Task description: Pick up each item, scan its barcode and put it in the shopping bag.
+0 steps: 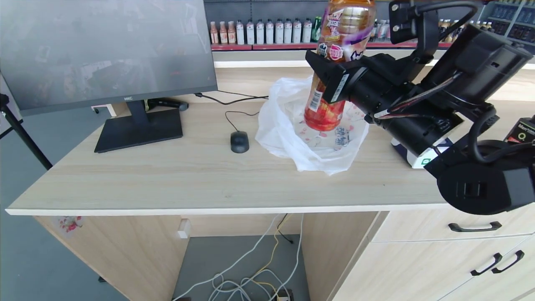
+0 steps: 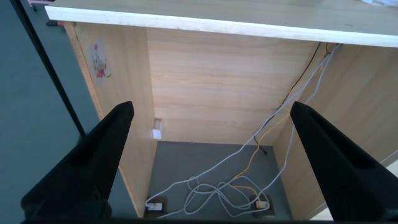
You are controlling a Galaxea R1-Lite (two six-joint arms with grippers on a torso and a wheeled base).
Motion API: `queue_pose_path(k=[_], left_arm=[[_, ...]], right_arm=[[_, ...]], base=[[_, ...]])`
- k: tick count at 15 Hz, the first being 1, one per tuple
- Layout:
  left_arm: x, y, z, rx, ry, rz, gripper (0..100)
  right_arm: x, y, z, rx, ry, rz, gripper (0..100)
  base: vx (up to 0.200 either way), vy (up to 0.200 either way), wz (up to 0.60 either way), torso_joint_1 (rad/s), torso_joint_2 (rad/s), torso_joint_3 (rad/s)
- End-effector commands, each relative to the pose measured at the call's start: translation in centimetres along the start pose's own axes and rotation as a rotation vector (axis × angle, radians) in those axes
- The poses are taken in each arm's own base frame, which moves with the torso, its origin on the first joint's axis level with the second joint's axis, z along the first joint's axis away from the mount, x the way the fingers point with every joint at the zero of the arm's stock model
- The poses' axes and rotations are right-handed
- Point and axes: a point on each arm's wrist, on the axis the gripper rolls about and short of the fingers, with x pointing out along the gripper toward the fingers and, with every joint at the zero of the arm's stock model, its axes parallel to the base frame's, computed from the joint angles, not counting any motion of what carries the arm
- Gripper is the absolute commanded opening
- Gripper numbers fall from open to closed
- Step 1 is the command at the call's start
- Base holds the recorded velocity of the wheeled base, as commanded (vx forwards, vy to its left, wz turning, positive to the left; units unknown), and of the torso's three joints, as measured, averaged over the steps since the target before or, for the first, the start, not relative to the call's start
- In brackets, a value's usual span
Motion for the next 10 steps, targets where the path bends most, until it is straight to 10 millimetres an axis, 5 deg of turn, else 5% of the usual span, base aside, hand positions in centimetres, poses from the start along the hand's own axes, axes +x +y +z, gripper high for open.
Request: queue_pose_path(k=[1,10], left_arm=[[0.0,0.0,0.0,0.0,0.0,0.001,100],[0.0,0.0,0.0,0.0,0.0,0.001,100]], right_arm=[[1.6,0.0,-1.3,0.0,0.014,-0.002,0],[8.0,-4.6,-4.0,0.012,-0.033,-0.106,0]], base=[[0.0,0.0,0.0,0.0,0.0,0.0],[0.0,0.0,0.0,0.0,0.0,0.0]])
